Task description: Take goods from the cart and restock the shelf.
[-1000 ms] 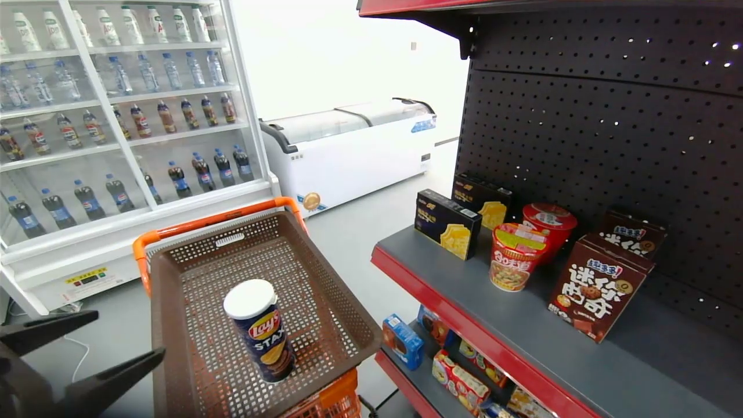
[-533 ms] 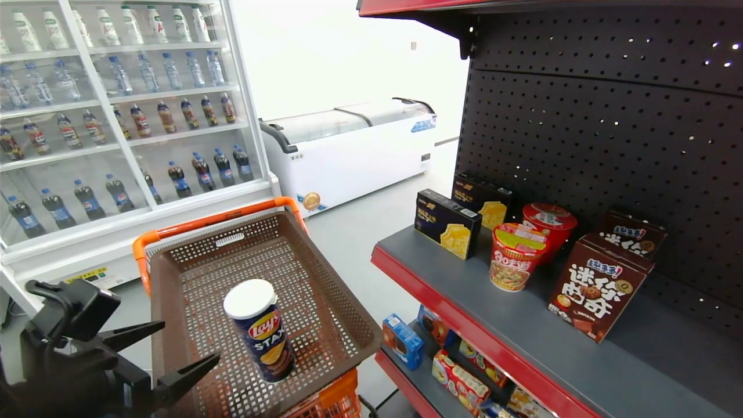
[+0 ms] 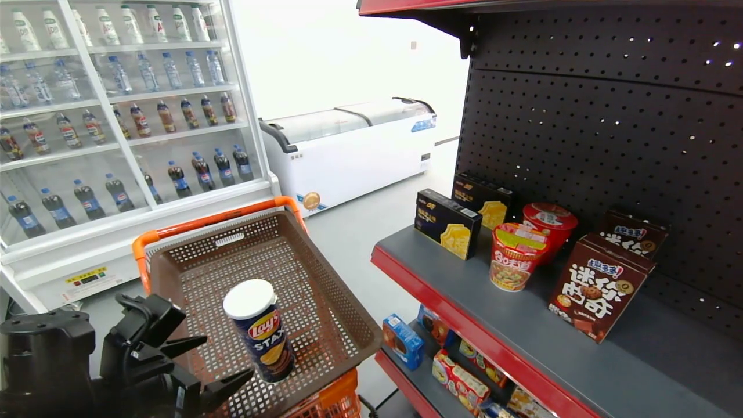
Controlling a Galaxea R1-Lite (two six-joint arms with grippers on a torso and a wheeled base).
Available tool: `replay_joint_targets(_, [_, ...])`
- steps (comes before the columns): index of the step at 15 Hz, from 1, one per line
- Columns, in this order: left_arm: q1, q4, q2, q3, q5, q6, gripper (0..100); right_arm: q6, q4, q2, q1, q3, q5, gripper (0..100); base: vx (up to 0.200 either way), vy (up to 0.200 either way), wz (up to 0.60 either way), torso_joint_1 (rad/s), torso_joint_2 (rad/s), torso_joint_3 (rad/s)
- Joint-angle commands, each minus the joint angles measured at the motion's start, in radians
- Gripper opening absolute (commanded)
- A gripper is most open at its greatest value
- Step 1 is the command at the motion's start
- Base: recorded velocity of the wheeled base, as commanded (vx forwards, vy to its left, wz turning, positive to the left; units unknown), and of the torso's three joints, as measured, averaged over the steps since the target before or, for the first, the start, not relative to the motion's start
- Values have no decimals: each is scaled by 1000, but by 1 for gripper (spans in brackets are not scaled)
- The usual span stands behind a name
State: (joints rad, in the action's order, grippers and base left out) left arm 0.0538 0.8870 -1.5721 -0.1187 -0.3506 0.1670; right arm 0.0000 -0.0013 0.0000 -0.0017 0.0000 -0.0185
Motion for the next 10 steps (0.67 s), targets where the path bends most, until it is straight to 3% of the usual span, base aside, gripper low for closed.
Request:
replay_joint_targets(1, [0, 1, -63, -2, 1, 0, 100, 0, 0, 0, 0, 0, 0, 100, 0, 0, 0, 0, 0, 0])
replay_joint_targets(7, [4, 191, -313, -101, 1, 0, 100, -2, 0, 0, 0, 0, 0, 100, 0, 0, 0, 0, 0, 0])
replay_joint_targets(10, [37, 242, -388, -154, 1, 2, 100, -2, 0, 0, 0, 0, 0, 100, 0, 0, 0, 0, 0, 0])
